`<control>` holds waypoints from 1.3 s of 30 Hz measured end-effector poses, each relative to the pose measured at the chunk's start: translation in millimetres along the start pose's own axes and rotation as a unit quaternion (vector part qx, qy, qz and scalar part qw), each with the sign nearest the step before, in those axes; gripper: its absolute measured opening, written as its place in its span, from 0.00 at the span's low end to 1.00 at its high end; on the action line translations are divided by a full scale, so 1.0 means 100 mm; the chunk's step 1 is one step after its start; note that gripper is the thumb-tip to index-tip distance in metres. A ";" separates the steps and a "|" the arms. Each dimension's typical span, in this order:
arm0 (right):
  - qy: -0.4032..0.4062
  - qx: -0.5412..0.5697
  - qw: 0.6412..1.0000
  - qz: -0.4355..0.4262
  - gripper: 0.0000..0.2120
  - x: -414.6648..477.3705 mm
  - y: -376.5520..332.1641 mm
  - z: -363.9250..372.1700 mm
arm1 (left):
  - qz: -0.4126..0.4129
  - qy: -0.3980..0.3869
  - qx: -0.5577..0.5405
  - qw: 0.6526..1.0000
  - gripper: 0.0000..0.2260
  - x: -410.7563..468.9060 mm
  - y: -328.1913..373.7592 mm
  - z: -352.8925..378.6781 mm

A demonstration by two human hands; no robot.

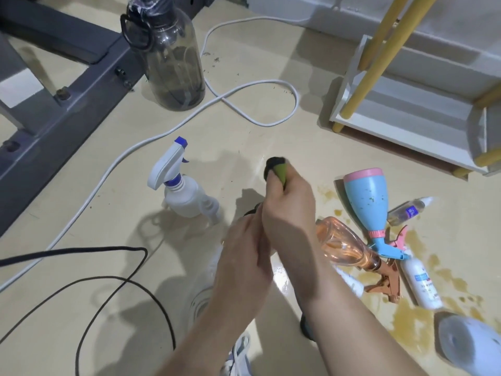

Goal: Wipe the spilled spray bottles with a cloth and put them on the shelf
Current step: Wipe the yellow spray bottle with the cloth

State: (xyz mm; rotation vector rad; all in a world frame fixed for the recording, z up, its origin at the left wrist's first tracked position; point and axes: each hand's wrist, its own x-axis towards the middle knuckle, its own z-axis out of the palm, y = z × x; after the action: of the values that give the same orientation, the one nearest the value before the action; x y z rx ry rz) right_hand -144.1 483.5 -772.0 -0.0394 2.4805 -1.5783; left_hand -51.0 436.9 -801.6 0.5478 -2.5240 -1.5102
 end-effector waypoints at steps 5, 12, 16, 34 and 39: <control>-0.009 -0.050 0.999 -0.014 0.11 -0.66 0.21 -0.08 | -0.021 -0.017 -0.007 1.000 0.22 -0.03 0.00 -0.01; 0.033 0.084 0.993 0.080 0.20 0.05 -0.09 0.04 | 0.002 -0.020 0.063 0.998 0.23 -0.08 -0.06 0.04; -0.024 0.020 0.999 0.011 0.17 -0.28 -0.01 0.10 | -0.044 -0.031 0.050 0.997 0.22 -0.12 -0.13 0.01; -0.079 0.049 0.995 0.027 0.17 -0.96 0.52 0.02 | -0.112 -0.043 -0.087 0.989 0.17 -0.14 -0.08 -0.04; -0.103 0.053 0.991 0.069 0.25 -0.62 0.78 0.08 | -0.131 -0.070 -0.066 0.987 0.18 -0.11 -0.07 -0.07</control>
State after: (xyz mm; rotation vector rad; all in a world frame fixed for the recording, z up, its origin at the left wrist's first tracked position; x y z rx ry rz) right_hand -75.0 517.9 -835.3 -0.0138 2.1920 -1.5615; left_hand -37.3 432.6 -803.6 0.8059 -2.5067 -1.8515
